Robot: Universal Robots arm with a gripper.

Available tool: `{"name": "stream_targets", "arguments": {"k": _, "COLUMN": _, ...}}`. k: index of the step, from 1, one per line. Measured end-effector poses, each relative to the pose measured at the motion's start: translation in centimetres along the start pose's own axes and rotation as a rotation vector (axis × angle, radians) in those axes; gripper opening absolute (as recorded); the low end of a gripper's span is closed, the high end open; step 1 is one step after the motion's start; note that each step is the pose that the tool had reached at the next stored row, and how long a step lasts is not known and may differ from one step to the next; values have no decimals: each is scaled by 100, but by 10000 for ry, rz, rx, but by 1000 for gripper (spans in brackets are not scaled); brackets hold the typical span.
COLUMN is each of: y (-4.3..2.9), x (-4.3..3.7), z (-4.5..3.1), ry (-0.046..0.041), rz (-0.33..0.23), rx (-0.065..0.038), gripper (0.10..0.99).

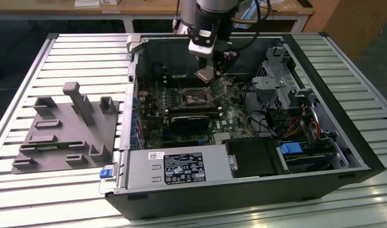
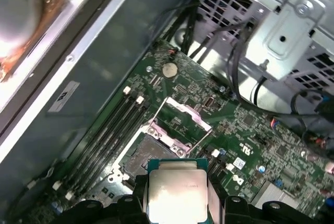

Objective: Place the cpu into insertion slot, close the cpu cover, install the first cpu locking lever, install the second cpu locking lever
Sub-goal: 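Place the cpu into insertion slot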

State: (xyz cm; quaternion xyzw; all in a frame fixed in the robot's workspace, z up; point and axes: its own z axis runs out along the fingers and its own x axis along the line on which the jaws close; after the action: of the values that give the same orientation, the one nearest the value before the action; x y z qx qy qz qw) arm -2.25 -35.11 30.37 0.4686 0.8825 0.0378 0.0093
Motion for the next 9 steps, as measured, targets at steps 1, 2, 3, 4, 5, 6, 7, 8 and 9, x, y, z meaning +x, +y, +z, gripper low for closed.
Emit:
{"name": "stream_targets", "arguments": {"k": 1, "y": 0, "x": 0, "z": 3, "ry": -13, "rz": 168, "rx": -3, "gripper": 537}}
{"name": "stream_targets", "arguments": {"k": 2, "y": 0, "x": 0, "z": 6, "ry": -27, "rz": 355, "rx": -7, "gripper": 537}}
{"name": "stream_targets", "arguments": {"k": 3, "y": -1, "x": 0, "z": 9, "ry": -40, "rz": 525, "rx": -9, "gripper": 537}}
{"name": "stream_targets", "arguments": {"k": 4, "y": -1, "x": 0, "z": 12, "ry": -53, "rz": 696, "rx": -13, "gripper": 537}}
{"name": "stream_targets", "arguments": {"k": 5, "y": -1, "x": 0, "z": 14, "ry": -67, "rz": 866, "rx": -16, "gripper": 537}}
{"name": "stream_targets", "arguments": {"k": 6, "y": -1, "x": 0, "z": 17, "ry": -80, "rz": 1033, "rx": -19, "gripper": 537}}
{"name": "stream_targets", "arguments": {"k": 7, "y": -1, "x": 0, "z": 19, "ry": -93, "rz": 1202, "rx": -22, "gripper": 537}}
{"name": "stream_targets", "arguments": {"k": 8, "y": -2, "x": 0, "z": 22, "ry": -106, "rz": 1369, "rx": -25, "gripper": 537}}
{"name": "stream_targets", "arguments": {"k": 9, "y": -2, "x": 0, "z": 25, "ry": -120, "rz": 1552, "rx": -28, "gripper": 537}}
